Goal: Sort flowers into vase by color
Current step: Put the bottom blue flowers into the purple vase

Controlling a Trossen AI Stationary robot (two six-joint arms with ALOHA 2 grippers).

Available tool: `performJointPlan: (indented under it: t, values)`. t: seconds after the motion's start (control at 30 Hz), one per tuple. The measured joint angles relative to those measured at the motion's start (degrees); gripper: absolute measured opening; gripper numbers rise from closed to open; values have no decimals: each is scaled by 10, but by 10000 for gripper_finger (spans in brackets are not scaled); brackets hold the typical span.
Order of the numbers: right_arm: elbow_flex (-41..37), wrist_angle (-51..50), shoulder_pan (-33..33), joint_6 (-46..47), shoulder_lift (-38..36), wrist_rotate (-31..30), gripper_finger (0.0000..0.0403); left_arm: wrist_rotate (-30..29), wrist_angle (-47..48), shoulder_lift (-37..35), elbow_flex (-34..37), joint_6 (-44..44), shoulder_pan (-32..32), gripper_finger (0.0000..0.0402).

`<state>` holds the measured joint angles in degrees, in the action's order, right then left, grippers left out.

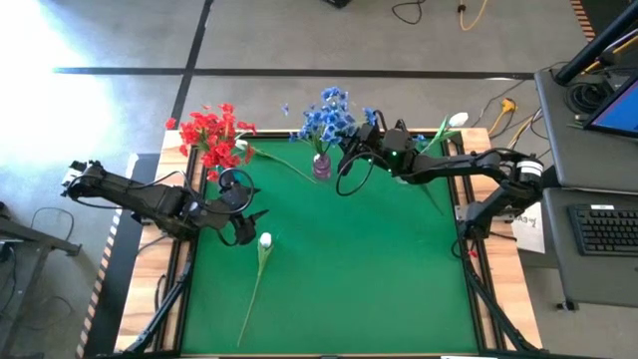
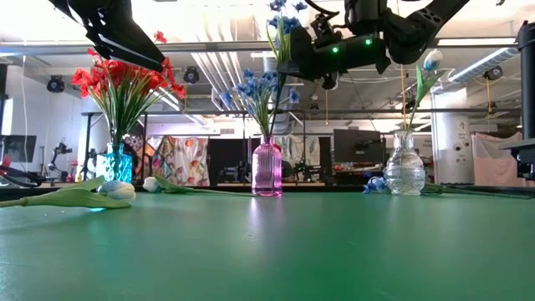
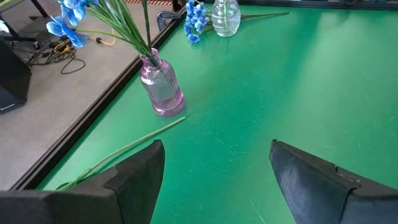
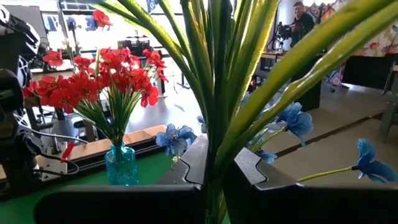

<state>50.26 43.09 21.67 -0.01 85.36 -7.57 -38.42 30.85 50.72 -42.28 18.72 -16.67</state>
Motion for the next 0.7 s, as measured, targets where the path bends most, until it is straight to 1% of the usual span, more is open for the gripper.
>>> performJointPlan:
  t: [0.2,0.47,0.7]
  values:
    - [0,0,0,4,0,0,22,0,0,0,0,0,0,277]
    - [9,-2,0,64,0,-1,22,0,-2,0,0,0,0,277]
    - [25,-40,2,53,0,-1,22,0,-2,0,0,0,0,277]
